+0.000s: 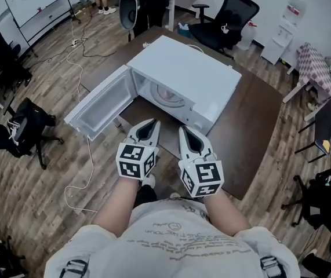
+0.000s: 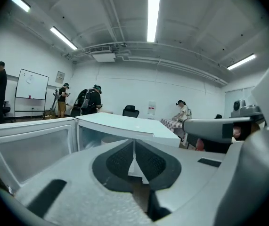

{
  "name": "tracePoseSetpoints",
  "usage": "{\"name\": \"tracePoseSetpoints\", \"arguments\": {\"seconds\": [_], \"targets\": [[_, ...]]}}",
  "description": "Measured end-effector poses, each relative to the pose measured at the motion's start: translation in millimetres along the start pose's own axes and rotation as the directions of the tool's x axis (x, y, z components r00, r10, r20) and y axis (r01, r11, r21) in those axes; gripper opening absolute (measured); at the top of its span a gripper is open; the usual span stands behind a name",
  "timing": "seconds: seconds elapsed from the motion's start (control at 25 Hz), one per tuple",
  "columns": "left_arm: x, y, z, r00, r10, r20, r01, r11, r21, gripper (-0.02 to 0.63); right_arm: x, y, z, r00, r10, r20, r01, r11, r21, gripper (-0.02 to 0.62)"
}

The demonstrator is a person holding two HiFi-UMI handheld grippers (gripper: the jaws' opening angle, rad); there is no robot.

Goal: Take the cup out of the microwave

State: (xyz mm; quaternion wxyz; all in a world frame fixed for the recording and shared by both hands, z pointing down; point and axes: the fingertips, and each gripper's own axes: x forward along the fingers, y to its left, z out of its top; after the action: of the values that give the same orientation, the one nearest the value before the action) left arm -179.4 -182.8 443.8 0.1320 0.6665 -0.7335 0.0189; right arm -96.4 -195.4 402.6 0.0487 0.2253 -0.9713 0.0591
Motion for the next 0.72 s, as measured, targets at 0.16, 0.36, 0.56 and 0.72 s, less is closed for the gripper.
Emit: {"name": "tracePoseSetpoints", "arguments": {"seconds": [0.16,0.36,0.56,0.72], "targets": [[21.6,27.8,-9.2,0.999,-0.043,-0.034,0.044,0.999,0.032,0.015,21.8,-4.4,2.6,0.998,-0.067,0.005,0.067,0.998,-0.007,0.014],[45.1,56.7,-17.1,0.992,-0.105,-0.066,0.109,0.992,0.058,0.019,46.3,-4.5,2.7,0.990,-0.142,0.009,0.142,0.990,-0.009,0.014],[76.4,67.3,-21.1,0.980,-0.174,-0.099,0.183,0.979,0.092,0.095,58.6,-13.0,-0.6,0.976,-0.219,0.003,0.219,0.976,-0.008,0.014],[104.1,71.7,-28.2,0.968,-0.214,-0.128,0.225,0.971,0.080,0.100,54.3,-22.8,-1.6,0.958,-0.286,-0.009,0.286,0.958,-0.003,0.014]]}}
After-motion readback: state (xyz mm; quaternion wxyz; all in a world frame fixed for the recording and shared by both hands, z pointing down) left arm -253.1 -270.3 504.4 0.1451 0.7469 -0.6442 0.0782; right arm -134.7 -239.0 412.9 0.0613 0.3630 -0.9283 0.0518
